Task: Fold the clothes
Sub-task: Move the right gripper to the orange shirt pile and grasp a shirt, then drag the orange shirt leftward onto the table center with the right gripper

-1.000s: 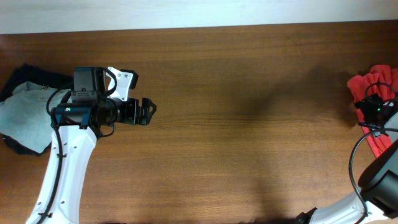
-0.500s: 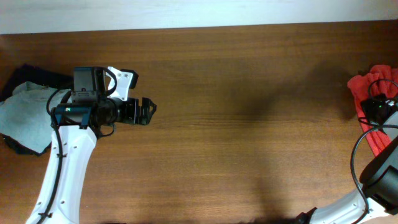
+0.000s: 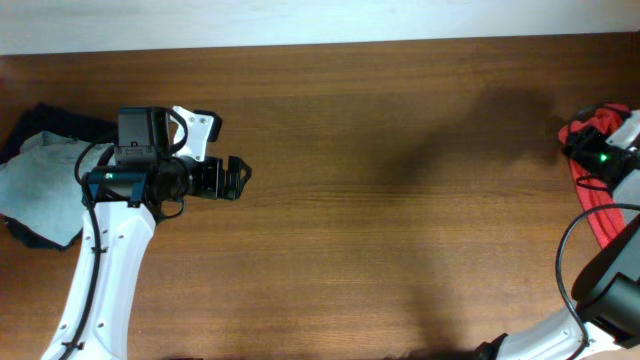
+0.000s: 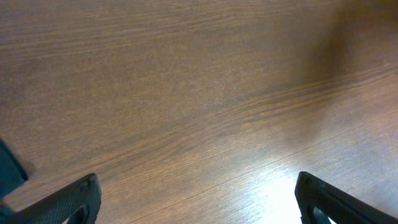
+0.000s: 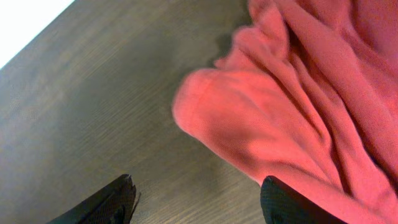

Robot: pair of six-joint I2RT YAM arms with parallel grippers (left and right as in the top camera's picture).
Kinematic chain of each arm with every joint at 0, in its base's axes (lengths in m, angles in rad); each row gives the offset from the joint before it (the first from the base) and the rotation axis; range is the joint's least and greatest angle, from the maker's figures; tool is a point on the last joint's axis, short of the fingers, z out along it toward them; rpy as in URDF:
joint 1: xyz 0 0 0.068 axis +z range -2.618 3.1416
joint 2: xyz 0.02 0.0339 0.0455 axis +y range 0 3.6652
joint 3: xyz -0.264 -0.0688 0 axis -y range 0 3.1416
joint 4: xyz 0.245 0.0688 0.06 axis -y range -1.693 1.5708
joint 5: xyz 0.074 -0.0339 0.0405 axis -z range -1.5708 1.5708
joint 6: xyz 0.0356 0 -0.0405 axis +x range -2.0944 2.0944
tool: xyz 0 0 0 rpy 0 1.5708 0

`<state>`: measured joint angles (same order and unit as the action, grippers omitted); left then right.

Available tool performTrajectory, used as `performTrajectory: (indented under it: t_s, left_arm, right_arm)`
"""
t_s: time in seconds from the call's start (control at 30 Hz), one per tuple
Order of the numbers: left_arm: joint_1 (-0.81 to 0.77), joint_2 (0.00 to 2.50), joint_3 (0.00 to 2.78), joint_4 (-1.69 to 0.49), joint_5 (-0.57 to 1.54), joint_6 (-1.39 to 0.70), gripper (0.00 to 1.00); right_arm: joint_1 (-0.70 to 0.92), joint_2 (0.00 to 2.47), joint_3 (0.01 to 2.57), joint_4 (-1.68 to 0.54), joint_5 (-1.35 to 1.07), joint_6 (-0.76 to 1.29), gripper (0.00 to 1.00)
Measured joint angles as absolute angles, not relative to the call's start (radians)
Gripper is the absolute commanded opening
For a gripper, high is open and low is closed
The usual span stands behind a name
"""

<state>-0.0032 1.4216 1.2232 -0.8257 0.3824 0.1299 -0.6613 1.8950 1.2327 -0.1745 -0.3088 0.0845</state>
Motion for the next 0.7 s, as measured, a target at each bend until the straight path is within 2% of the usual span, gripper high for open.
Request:
performTrajectory:
  t_s: [0.17, 0.33, 0.4, 0.47, 0.53, 0.6, 0.67, 0.7]
  left_arm:
    - [-0.003, 1.422, 1.223, -0.815, 0.383, 0.130, 0.99]
    - [-0.003, 1.422, 1.223, -0.791, 0.383, 0.130, 0.99]
    - [-0.003, 1.422, 1.223, -0.789, 0.383, 0.130, 0.99]
    - [-0.003, 1.422, 1.223, -0.789, 0.383, 0.130, 0.99]
    - [-0.003, 1.422, 1.223, -0.789, 0.383, 0.130, 0.99]
    - [-0.003, 1.422, 1.223, -0.789, 0.383, 0.130, 0.99]
    - [-0.003, 1.422, 1.223, -0.789, 0.383, 0.130, 0.99]
    - [-0.003, 1.422, 1.223, -0.789, 0.383, 0.130, 0.99]
  right_arm:
    - [-0.599, 1.895, 1.233, -0.133, -0.075, -0.054, 0.77]
    - [-0.588, 1.942, 1.234, -0.127, 0.083, -0.093, 0.84]
    - [-0.590, 1.967, 1.234, -0.127, 0.109, -0.102, 0.84]
    - [-0.589, 1.993, 1.234, -0.128, 0.141, -0.097, 0.69]
    - [-0.589, 2.008, 1.234, -0.131, 0.163, -0.096, 0.40]
    - [-0.589, 2.009, 1.234, -0.133, 0.168, -0.083, 0.29]
    - [-0.584, 2.009, 1.234, -0.142, 0.160, -0.075, 0.08]
    - [-0.579, 2.009, 1.234, -0.153, 0.152, -0.062, 0.04]
